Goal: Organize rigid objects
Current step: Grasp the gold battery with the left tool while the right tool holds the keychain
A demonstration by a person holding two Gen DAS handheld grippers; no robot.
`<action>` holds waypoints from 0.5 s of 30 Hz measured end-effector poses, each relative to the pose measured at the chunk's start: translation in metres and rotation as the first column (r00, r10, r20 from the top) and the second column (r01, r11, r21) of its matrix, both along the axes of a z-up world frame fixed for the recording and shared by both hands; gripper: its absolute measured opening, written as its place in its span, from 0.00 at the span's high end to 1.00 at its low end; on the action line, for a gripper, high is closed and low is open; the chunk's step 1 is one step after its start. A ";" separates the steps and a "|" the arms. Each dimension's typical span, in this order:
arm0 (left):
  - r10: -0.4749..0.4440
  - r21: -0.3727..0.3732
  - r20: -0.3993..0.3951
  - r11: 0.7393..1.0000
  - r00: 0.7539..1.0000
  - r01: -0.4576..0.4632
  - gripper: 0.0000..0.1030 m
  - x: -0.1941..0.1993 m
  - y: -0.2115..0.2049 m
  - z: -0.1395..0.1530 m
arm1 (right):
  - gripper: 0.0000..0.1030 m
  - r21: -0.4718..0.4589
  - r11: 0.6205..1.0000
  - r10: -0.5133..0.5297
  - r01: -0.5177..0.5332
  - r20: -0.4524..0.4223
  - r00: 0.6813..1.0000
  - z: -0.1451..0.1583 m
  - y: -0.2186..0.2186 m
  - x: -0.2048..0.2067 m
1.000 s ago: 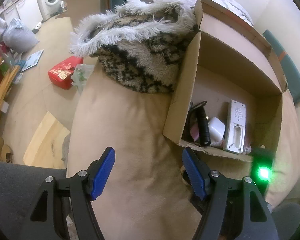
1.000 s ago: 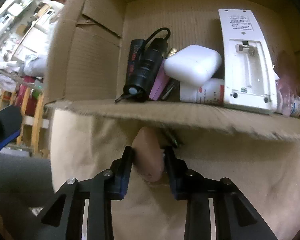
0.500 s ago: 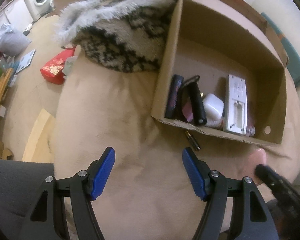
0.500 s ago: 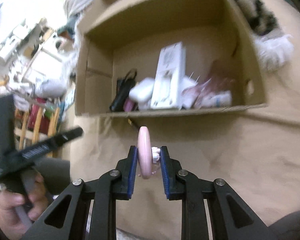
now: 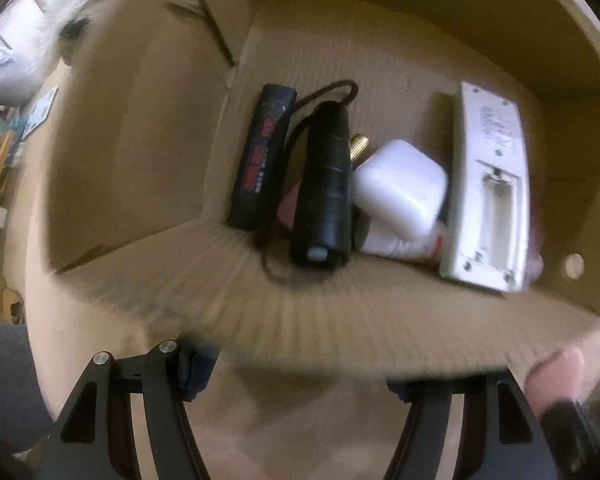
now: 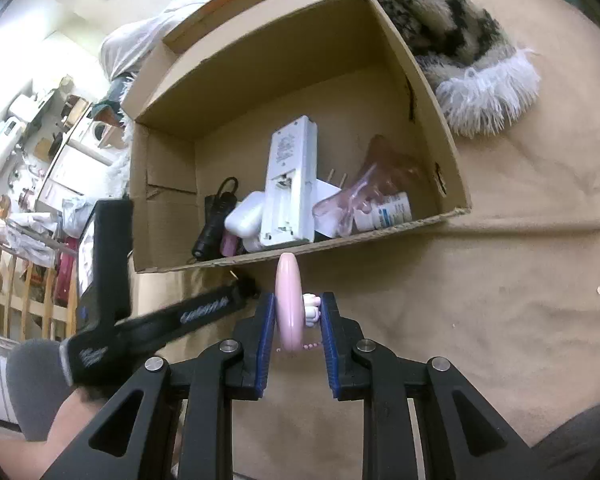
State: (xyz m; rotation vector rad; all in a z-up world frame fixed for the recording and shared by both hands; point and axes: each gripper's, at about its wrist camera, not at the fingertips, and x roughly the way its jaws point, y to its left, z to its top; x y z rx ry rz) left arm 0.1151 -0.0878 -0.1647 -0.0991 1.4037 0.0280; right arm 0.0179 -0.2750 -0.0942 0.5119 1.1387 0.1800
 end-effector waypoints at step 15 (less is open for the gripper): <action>-0.119 0.026 -0.042 0.992 0.992 0.121 0.91 -0.012 0.002 -0.004 | 0.77 0.006 1.000 0.017 -0.017 0.005 1.000 0.002 0.003 0.000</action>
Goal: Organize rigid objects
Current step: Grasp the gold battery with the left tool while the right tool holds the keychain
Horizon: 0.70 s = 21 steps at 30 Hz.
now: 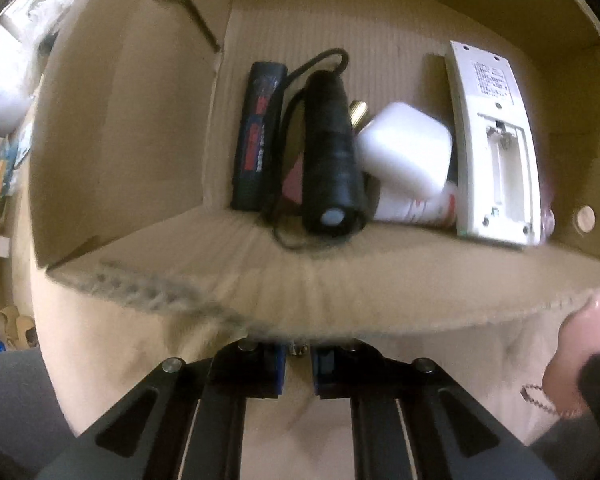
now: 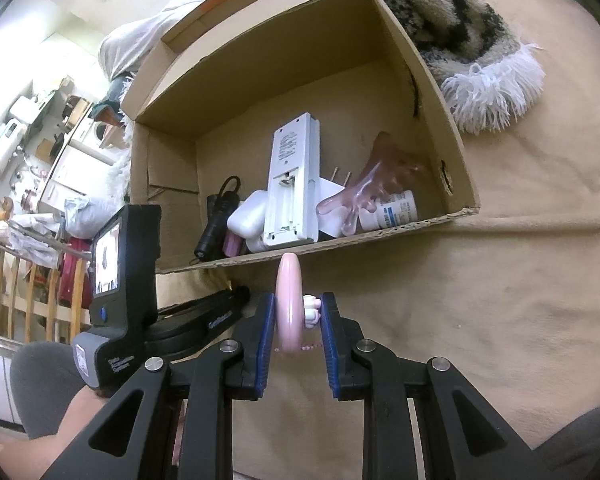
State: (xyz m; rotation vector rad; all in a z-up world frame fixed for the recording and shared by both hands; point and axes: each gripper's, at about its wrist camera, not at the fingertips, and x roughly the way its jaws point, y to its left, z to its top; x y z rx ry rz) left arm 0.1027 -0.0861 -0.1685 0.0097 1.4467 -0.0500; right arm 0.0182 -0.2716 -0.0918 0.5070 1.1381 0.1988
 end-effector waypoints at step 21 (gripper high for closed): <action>-0.069 0.010 0.188 0.998 0.980 0.068 0.91 -0.063 0.041 0.088 | 0.77 -0.012 0.999 0.042 -0.041 0.136 0.990 0.035 0.000 -0.016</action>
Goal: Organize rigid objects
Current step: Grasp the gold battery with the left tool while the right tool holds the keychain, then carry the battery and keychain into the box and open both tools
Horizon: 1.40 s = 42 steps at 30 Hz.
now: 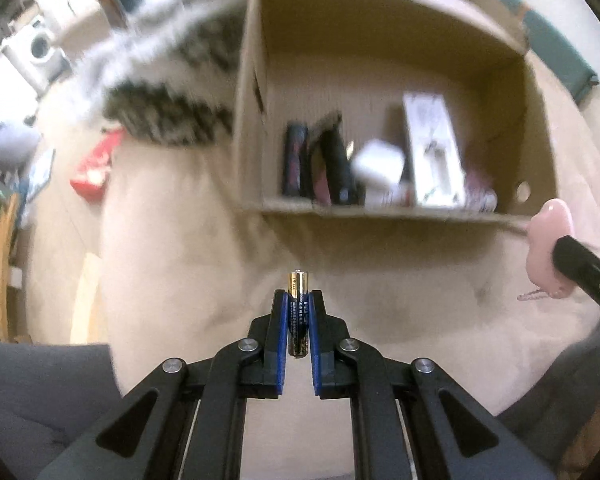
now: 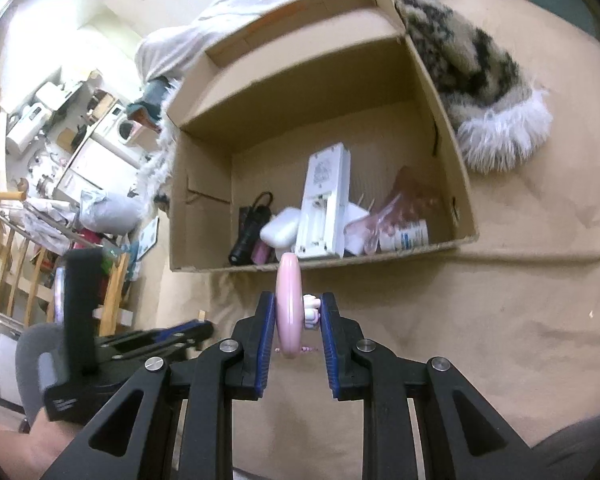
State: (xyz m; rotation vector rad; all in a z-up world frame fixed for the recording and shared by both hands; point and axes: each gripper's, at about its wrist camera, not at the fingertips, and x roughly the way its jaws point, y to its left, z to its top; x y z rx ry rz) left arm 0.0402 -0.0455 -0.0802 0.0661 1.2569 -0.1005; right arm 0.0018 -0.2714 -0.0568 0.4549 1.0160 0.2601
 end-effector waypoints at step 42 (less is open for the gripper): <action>-0.064 -0.031 0.155 0.997 0.986 0.070 0.91 0.126 -0.036 0.011 | 0.77 -0.075 0.997 0.032 -0.034 -0.031 0.999 -0.016 -0.003 0.119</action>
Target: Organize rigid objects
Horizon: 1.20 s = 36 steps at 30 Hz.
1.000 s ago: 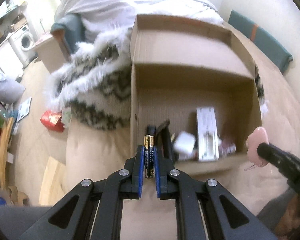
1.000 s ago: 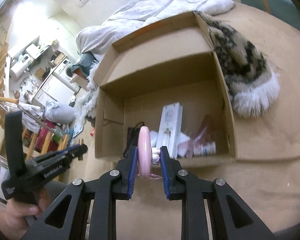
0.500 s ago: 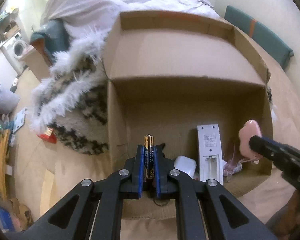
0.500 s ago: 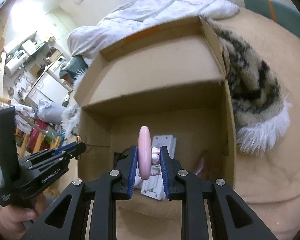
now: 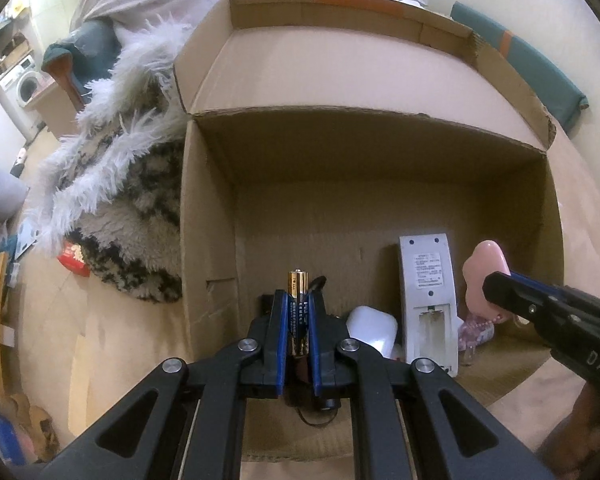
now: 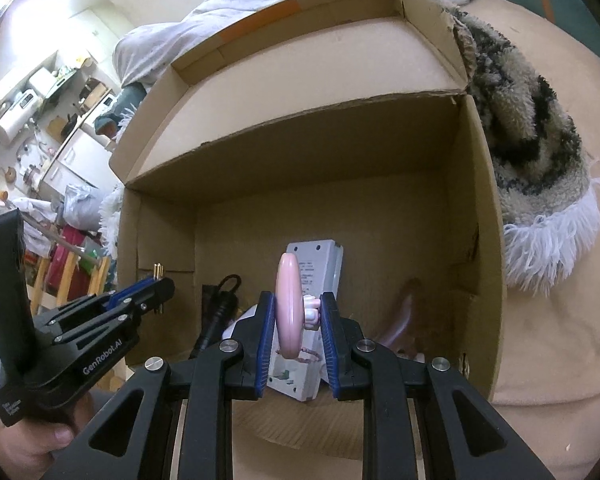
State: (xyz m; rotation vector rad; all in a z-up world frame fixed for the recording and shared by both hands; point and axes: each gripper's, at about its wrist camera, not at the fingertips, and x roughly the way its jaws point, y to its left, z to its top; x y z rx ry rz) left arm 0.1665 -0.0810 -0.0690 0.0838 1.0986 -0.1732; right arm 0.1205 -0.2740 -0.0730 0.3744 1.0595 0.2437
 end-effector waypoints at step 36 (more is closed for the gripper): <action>0.067 -0.024 0.089 0.998 0.994 -0.065 0.26 -0.019 0.008 0.048 | 0.00 -0.048 0.995 -0.082 0.092 0.169 0.982 0.039 0.001 -0.006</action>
